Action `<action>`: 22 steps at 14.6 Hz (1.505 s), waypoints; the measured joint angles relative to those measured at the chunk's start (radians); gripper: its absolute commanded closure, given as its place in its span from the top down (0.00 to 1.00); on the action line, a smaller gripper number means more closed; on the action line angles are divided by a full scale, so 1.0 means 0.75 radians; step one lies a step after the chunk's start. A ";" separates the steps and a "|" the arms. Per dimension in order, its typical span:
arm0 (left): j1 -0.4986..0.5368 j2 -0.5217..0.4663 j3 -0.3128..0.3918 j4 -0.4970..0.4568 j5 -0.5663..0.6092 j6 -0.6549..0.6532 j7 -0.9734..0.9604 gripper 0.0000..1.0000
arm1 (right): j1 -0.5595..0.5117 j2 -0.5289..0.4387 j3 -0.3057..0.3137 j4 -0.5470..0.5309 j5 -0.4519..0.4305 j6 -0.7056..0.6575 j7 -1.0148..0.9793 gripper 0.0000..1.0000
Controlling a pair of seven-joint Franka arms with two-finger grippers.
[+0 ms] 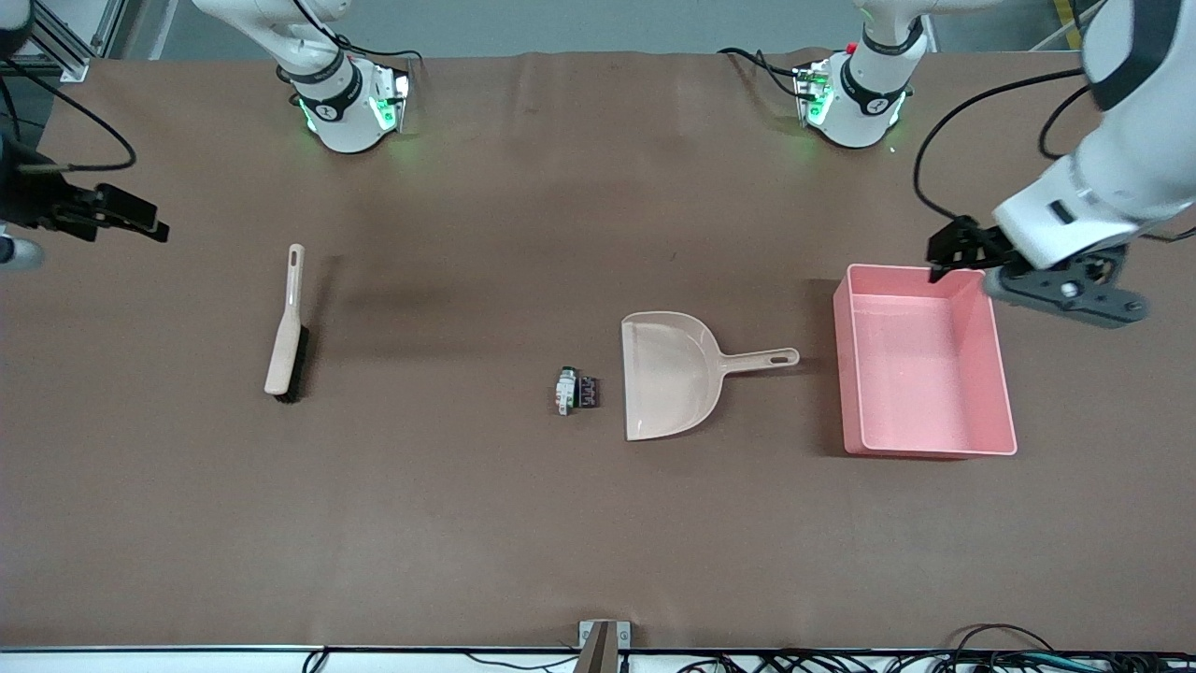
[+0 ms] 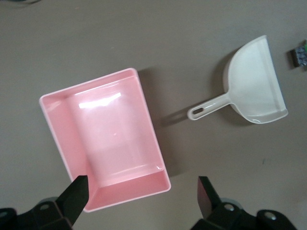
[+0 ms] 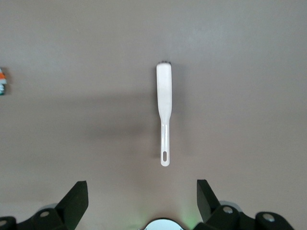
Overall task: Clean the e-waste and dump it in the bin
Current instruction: 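Reach the left gripper to the dustpan handle while the right gripper reaches the brush, then grasp the dustpan handle with the left gripper while the right gripper grasps the brush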
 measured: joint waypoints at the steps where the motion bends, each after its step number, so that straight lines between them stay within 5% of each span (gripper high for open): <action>1: -0.002 0.029 -0.045 -0.001 -0.004 0.020 0.021 1.00 | 0.000 0.002 -0.001 -0.034 0.000 0.016 0.000 1.00; 8: -0.024 0.247 -0.334 -0.126 -0.011 0.370 0.180 0.97 | -0.002 0.002 -0.003 -0.378 0.000 0.361 -0.048 1.00; 22: -0.003 0.389 -0.339 -0.509 0.050 1.116 1.213 0.92 | -0.002 0.001 -0.003 -0.604 -0.014 0.622 -0.074 1.00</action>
